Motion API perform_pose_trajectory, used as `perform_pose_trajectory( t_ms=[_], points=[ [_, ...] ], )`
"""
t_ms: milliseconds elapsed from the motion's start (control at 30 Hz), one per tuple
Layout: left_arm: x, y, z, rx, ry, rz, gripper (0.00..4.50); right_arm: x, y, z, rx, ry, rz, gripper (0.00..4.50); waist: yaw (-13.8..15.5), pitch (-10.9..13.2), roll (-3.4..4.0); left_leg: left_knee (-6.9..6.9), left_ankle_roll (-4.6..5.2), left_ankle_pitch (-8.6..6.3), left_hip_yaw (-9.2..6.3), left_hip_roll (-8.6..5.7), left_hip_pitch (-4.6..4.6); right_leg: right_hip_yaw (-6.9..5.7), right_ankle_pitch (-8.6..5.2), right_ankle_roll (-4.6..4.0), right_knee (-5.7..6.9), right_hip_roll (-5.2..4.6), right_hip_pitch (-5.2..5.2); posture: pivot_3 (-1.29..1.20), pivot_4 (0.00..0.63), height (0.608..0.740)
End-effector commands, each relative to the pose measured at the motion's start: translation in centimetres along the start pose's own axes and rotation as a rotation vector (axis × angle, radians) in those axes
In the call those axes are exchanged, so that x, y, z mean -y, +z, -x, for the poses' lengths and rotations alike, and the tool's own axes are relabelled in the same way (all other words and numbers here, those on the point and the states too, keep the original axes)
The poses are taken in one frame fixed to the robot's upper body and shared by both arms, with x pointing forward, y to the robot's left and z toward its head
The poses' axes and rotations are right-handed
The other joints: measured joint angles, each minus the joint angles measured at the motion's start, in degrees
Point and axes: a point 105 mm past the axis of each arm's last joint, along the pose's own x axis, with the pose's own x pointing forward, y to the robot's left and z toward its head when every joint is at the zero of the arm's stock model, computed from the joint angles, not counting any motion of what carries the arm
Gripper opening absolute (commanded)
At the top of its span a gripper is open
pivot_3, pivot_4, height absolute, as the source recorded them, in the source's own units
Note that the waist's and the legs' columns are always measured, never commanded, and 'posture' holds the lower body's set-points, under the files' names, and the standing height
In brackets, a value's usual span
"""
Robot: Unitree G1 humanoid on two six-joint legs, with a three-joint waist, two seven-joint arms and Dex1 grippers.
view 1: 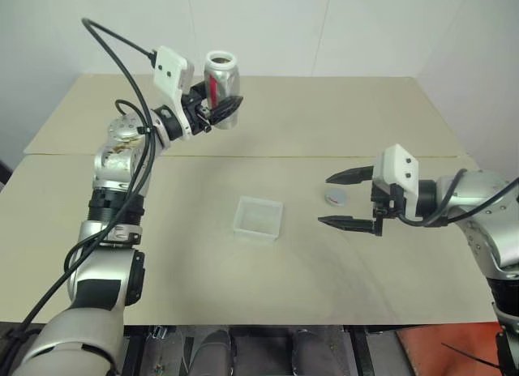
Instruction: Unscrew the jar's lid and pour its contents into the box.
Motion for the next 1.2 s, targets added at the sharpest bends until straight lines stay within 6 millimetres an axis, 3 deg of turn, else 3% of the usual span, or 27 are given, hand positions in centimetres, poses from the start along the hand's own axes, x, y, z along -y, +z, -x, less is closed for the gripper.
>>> perform_pose_trajectory(
  t_ms=[33,300,433,533,667,733,833,933,1000,1200],
  points=[
    [2.9,0.7,0.1,0.039,-0.166,-0.43,2.9,0.4,1.3,0.7,0.031,-0.021,0.036,4.48,0.1,0.0,0.0,0.0,-0.03,0.02,0.0,-0.01,0.01,0.01,0.0,0.0,0.0,0.0,0.0,0.0,0.15,0.74],
    [7.2,-1.5,-0.5,0.109,-0.514,-1.402,2.9,0.3,1.6,0.5,0.039,-0.019,0.047,4.48,0.89,0.0,-0.01,-0.02,0.08,-0.05,0.03,-0.1,-0.02,0.03,0.01,0.01,-0.27,-0.04,0.04,0.0,0.15,0.74],
    [8.7,-2.2,0.1,0.213,-0.713,-1.68,2.9,0.3,1.7,0.5,0.039,-0.016,0.051,4.48,1.34,0.01,-0.01,-0.02,0.21,-0.12,0.04,-0.15,-0.16,0.03,0.04,0.07,-0.31,-0.07,-0.01,0.0,0.15,0.74],
    [9.0,-2.5,-0.7,0.265,-0.752,-1.837,2.9,0.2,1.9,0.5,0.042,-0.011,0.053,4.48,1.53,0.01,-0.01,-0.01,0.22,-0.13,0.06,-0.18,-0.23,0.03,0.04,0.08,-0.3,-0.09,-0.07,0.0,0.15,0.74],
    [9.7,-3.2,-1.5,0.322,-0.791,-1.931,2.9,0.2,2.2,0.4,0.048,-0.014,0.057,4.48,1.72,0.01,-0.02,0.01,0.2,-0.11,0.06,-0.18,-0.24,0.01,0.07,0.13,-0.27,-0.1,-0.05,0.0,0.15,0.74],
    [9.2,-3.9,-2.1,0.271,-0.799,-1.993,2.9,0.2,2.3,0.4,0.052,-0.012,0.056,4.48,1.69,0.01,-0.02,0.02,0.2,-0.12,0.05,-0.19,-0.24,0.01,0.07,0.14,-0.28,-0.1,-0.05,0.0,0.15,0.74],
    [10.0,-3.0,-3.6,0.328,-0.75,-2.045,2.9,0.1,2.4,0.3,0.054,-0.011,0.058,4.48,1.7,0.01,-0.02,0.01,0.21,-0.12,0.06,-0.19,-0.27,0.0,0.07,0.14,-0.29,-0.09,-0.07,0.0,0.15,0.74],
    [9.6,-3.4,-3.8,0.264,-0.729,-2.116,2.9,0.1,2.6,0.4,0.058,-0.012,0.057,4.48,1.62,0.01,-0.02,0.01,0.23,-0.13,0.05,-0.21,-0.29,0.01,0.07,0.14,-0.29,-0.12,-0.09,0.0,0.15,0.74],
    [11.0,-2.3,-3.9,0.345,-0.693,-2.074,2.9,0.1,2.6,0.4,0.058,-0.013,0.055,4.48,1.47,0.01,-0.02,0.01,0.23,-0.13,0.04,-0.21,-0.29,0.01,0.07,0.14,-0.28,-0.12,-0.11,0.0,0.15,0.74],
    [9.7,-2.5,-3.7,0.263,-0.68,-2.006,2.9,0.0,2.6,0.4,0.061,-0.019,0.048,4.48,1.46,0.01,-0.02,0.03,0.21,-0.12,0.04,-0.19,-0.28,0.04,0.07,0.14,-0.21,-0.11,-0.13,0.0,0.15,0.74]
  ],
)
